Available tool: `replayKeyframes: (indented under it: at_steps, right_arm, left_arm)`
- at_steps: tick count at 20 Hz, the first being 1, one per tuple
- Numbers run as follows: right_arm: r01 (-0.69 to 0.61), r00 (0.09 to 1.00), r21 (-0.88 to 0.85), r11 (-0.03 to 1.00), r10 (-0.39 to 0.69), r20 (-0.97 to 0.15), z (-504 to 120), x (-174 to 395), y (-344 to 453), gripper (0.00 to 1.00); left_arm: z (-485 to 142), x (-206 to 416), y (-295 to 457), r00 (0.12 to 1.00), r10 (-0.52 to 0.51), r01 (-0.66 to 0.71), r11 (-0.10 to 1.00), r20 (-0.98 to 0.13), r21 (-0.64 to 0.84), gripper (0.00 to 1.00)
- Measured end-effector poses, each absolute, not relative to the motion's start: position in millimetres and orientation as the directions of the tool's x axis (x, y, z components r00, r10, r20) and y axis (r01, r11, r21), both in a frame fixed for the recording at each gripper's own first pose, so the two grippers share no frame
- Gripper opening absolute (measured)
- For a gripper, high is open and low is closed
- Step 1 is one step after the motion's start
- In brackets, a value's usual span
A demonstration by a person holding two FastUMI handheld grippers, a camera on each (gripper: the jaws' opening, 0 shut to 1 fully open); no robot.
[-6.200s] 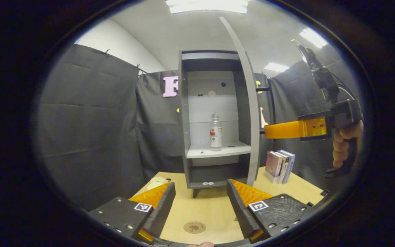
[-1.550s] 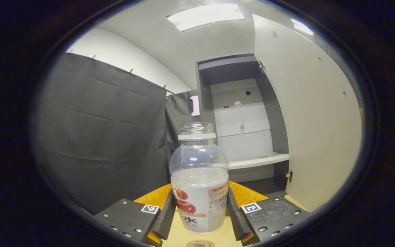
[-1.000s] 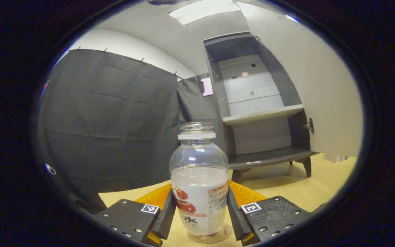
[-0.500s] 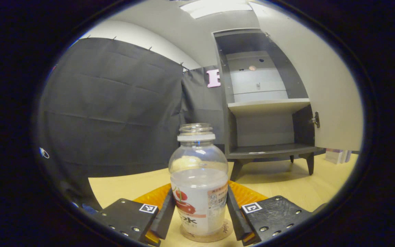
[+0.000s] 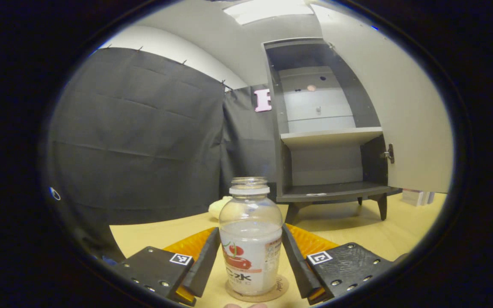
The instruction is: Open the cabinet door with the right hand, grasp the bottle in the cabinet with the left hand and place it on the coaster, then close the cabinet door with the right hand.
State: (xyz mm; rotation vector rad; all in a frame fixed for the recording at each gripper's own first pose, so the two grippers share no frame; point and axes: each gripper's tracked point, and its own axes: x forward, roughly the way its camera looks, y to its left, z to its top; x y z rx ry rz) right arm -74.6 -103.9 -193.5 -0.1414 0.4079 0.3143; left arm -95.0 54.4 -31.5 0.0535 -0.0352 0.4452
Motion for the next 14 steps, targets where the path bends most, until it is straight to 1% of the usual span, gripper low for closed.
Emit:
replayKeyframes:
  at_steps: [2,10,11,12,14]
  right_arm:
    - [-0.320,0.874,-0.069,0.945,0.266,-0.407,-193,-76,-107,0.96]
    - [-0.282,0.894,-0.017,0.959,0.256,-0.368,-178,-80,-112,0.96]
    - [-0.274,0.899,-0.006,0.962,0.254,-0.357,-173,-79,-113,0.96]
    - [-0.269,0.903,0.008,0.963,0.255,-0.346,-169,-78,-113,0.95]
    - [-0.258,0.912,0.024,0.966,0.252,-0.324,-159,-75,-115,0.96]
  left_arm:
    - [-28,-101,56,0.902,0.430,-0.431,0.901,0.038,0.053,0.82]
    - [22,-99,46,0.927,0.362,-0.370,0.926,0.097,0.078,0.82]
    - [31,-99,46,0.928,0.357,-0.366,0.926,0.106,0.086,0.84]
    - [40,-99,45,0.931,0.347,-0.358,0.930,0.116,0.088,0.82]
    - [61,-97,41,0.936,0.324,-0.337,0.938,0.138,0.085,0.82]
